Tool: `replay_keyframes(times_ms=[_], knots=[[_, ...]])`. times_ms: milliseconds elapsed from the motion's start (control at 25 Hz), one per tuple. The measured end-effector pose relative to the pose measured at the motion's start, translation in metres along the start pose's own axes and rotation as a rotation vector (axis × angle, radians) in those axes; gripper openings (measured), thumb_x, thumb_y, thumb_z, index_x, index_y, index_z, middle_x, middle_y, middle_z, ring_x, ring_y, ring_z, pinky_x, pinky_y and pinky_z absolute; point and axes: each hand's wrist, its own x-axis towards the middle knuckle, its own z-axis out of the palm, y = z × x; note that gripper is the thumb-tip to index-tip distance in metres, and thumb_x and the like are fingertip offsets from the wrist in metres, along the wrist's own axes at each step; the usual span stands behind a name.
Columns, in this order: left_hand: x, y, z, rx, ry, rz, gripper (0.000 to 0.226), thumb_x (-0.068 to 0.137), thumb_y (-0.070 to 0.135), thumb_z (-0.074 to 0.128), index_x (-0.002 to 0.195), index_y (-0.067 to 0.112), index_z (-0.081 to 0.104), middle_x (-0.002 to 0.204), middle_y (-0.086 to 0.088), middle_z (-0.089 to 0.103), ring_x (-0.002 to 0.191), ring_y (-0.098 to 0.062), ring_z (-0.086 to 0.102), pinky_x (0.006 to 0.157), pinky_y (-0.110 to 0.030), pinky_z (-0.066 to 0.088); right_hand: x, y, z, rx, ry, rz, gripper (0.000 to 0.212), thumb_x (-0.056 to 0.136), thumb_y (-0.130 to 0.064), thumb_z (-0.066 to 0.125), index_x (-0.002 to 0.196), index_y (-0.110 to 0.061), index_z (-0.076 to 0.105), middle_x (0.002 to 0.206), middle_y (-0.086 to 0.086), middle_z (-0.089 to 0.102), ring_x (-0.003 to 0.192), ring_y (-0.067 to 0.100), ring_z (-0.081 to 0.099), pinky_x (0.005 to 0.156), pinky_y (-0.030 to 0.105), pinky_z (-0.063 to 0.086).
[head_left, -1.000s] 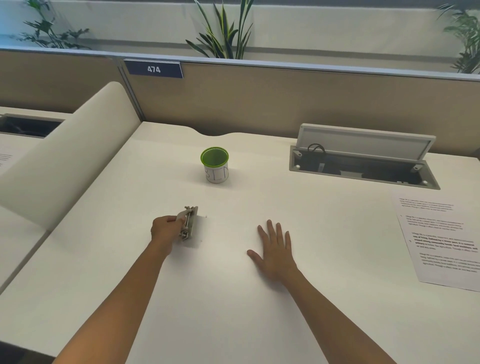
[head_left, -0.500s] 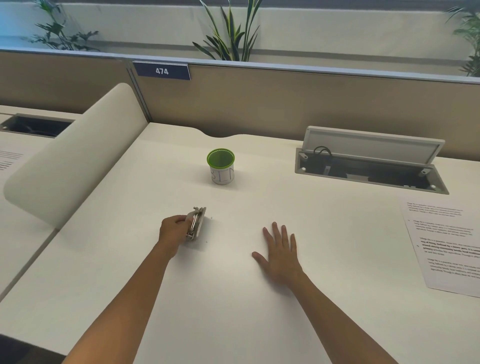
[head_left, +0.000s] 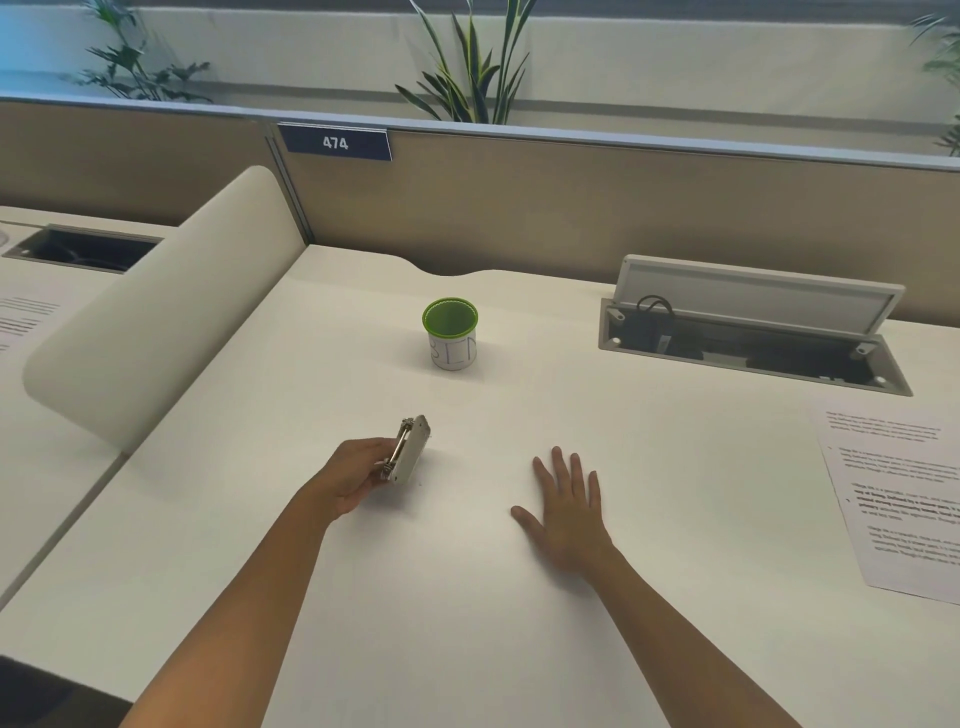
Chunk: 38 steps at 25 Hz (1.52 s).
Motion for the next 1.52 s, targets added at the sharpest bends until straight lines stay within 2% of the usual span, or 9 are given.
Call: replay_keyframes(times_ms=[120,200,280,360,640,800,960,1200,1520], knots=[[0.004,0.003,0.004,0.327,0.28,0.189,0.021,0.09,0.03,0.073,0.097,0.01,0.075,0.086,-0.004,0.072,0.067,-0.014,0.067,0.064,-0.022,0.053,0.0,0.0,0.0,0.002,0.0,0.001,0.084,0.097,-0.07,0.026,0.162,-0.026,-0.003,0.169,0.001,-0.022,0.156,0.026,-0.024,0.126,0.049,-0.014],[0.003,0.004,0.008,0.515,0.467,0.302,0.016,0.084,0.034,0.075,0.088,0.018,0.073,0.08,0.005,0.071,0.06,-0.006,0.069,0.052,-0.018,0.05,0.0,0.0,0.001,-0.005,0.0,0.003,0.083,0.097,-0.07,0.025,0.162,-0.026,-0.004,0.169,0.001,-0.022,0.156,0.026,-0.024,0.126,0.049,-0.014],[0.005,-0.002,0.012,0.649,0.537,0.355,0.011,0.083,0.03,0.073,0.087,0.019,0.071,0.078,0.006,0.071,0.06,-0.004,0.067,0.049,-0.02,0.047,-0.001,0.0,0.0,-0.008,-0.001,0.0,0.083,0.098,-0.07,0.025,0.162,-0.026,-0.004,0.169,0.002,-0.022,0.156,0.026,-0.023,0.126,0.049,-0.014],[0.01,-0.008,0.014,0.733,0.573,0.36,0.014,0.084,0.027,0.071,0.091,0.014,0.072,0.083,-0.001,0.072,0.068,-0.017,0.066,0.057,-0.025,0.049,-0.001,-0.001,0.0,0.003,0.003,-0.002,0.083,0.098,-0.069,0.026,0.162,-0.026,-0.003,0.169,0.002,-0.022,0.156,0.026,-0.023,0.126,0.049,-0.014],[0.021,-0.007,0.014,0.785,0.596,0.38,0.021,0.087,0.026,0.067,0.095,0.007,0.073,0.089,-0.011,0.074,0.079,-0.031,0.064,0.065,-0.03,0.045,-0.003,-0.002,-0.004,0.004,0.005,0.0,0.083,0.098,-0.068,0.027,0.162,-0.025,-0.003,0.169,0.002,-0.021,0.156,0.026,-0.022,0.126,0.048,-0.014],[0.011,-0.013,0.021,0.803,0.633,0.429,0.042,0.088,0.026,0.07,0.124,0.005,0.063,0.121,-0.011,0.066,0.114,-0.034,0.059,0.088,-0.042,0.051,-0.004,-0.002,-0.003,0.008,0.011,-0.003,0.083,0.098,-0.068,0.027,0.163,-0.025,-0.002,0.17,0.002,-0.021,0.156,0.026,-0.022,0.126,0.048,-0.013],[-0.013,-0.052,0.044,0.838,0.612,0.696,0.019,0.08,0.014,0.077,0.092,0.009,0.063,0.093,-0.006,0.06,0.087,-0.028,0.059,0.07,-0.038,0.053,-0.003,-0.002,-0.003,0.009,0.021,-0.001,0.083,0.098,-0.069,0.028,0.163,-0.025,-0.001,0.17,0.002,-0.019,0.156,0.026,-0.021,0.126,0.048,-0.012],[-0.029,-0.09,0.053,0.658,0.525,0.522,0.018,0.082,0.017,0.078,0.097,0.012,0.07,0.095,0.002,0.059,0.086,-0.018,0.059,0.079,-0.029,0.048,-0.003,-0.001,-0.002,0.029,0.017,-0.009,0.083,0.098,-0.068,0.029,0.163,-0.025,0.001,0.17,0.002,-0.018,0.157,0.027,-0.02,0.126,0.049,-0.013],[-0.025,-0.074,0.054,0.515,0.569,0.399,0.018,0.083,0.017,0.079,0.101,0.012,0.077,0.081,0.002,0.056,0.074,-0.015,0.055,0.074,-0.027,0.043,-0.002,-0.001,-0.002,0.028,0.004,-0.002,0.083,0.098,-0.068,0.029,0.162,-0.025,0.0,0.17,0.002,-0.019,0.156,0.027,-0.021,0.125,0.05,-0.013]])
